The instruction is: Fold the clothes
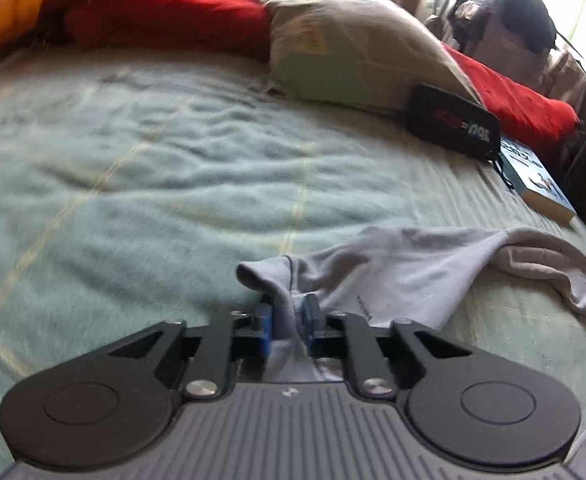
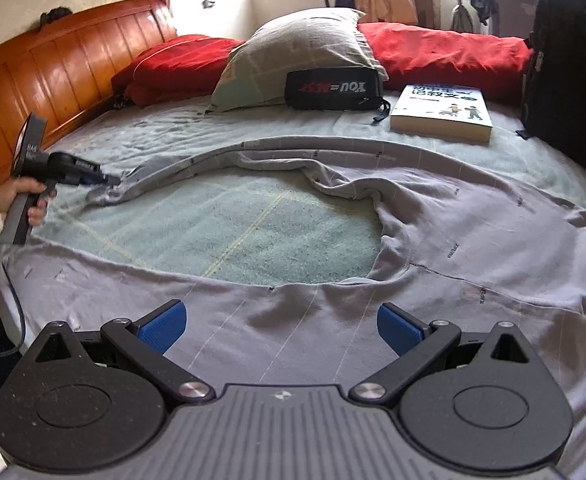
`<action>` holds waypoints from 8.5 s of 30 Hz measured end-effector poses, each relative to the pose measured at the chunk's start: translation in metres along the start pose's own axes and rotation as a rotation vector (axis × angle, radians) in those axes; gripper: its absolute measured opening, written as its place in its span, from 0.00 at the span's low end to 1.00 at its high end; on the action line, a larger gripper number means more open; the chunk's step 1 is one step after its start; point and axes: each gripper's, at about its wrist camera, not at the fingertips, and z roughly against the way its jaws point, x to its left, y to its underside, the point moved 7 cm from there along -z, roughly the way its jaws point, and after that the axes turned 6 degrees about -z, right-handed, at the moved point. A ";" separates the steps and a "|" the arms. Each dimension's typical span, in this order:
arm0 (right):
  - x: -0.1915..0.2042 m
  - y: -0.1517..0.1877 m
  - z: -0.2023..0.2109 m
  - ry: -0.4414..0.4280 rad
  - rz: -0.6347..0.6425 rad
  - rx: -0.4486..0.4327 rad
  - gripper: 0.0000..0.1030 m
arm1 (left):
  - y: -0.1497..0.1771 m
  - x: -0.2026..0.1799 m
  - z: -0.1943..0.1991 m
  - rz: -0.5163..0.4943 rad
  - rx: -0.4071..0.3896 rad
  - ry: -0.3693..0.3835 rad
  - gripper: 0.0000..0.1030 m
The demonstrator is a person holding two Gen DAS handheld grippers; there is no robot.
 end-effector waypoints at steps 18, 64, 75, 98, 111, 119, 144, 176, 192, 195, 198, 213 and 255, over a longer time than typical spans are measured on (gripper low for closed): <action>-0.020 -0.021 -0.015 0.028 0.015 -0.040 1.00 | -0.151 -0.005 -0.042 -0.118 -0.166 -0.157 0.11; -0.029 -0.058 -0.055 0.079 0.254 0.002 0.61 | -0.097 -0.149 -0.093 -0.385 0.003 -0.003 0.69; 0.005 -0.107 -0.146 0.000 0.580 0.042 0.20 | -0.068 -0.230 -0.081 -0.486 -0.060 0.050 0.78; 0.010 -0.135 -0.187 -0.140 0.537 0.127 0.13 | -0.057 -0.181 -0.099 -0.326 -0.060 0.098 0.79; -0.105 -0.216 -0.234 0.112 0.174 0.095 0.15 | -0.053 -0.183 -0.107 -0.347 -0.054 0.069 0.79; -0.077 -0.203 -0.247 0.006 0.242 0.133 0.11 | -0.052 -0.182 -0.108 -0.345 -0.048 0.070 0.80; -0.081 -0.191 -0.248 -0.015 0.185 0.183 0.15 | -0.052 -0.182 -0.111 -0.342 -0.047 0.066 0.82; -0.123 -0.220 -0.243 0.213 0.161 -0.086 0.08 | -0.052 -0.180 -0.113 -0.333 -0.043 0.075 0.84; -0.196 -0.154 -0.168 0.270 0.258 0.034 0.43 | -0.051 -0.180 -0.114 -0.336 -0.041 0.071 0.85; -0.192 -0.149 -0.169 0.276 0.333 0.029 0.45 | -0.050 -0.180 -0.114 -0.338 -0.042 0.070 0.85; -0.196 -0.152 -0.173 0.252 0.356 0.060 0.48 | -0.050 -0.180 -0.114 -0.339 -0.042 0.069 0.85; -0.231 -0.189 -0.158 0.331 -0.005 -0.050 0.15 | -0.051 -0.180 -0.113 -0.332 -0.046 0.073 0.85; 0.018 -0.268 -0.351 0.029 0.218 0.109 0.45 | -0.084 -0.053 -0.086 -0.002 -0.094 -0.071 0.85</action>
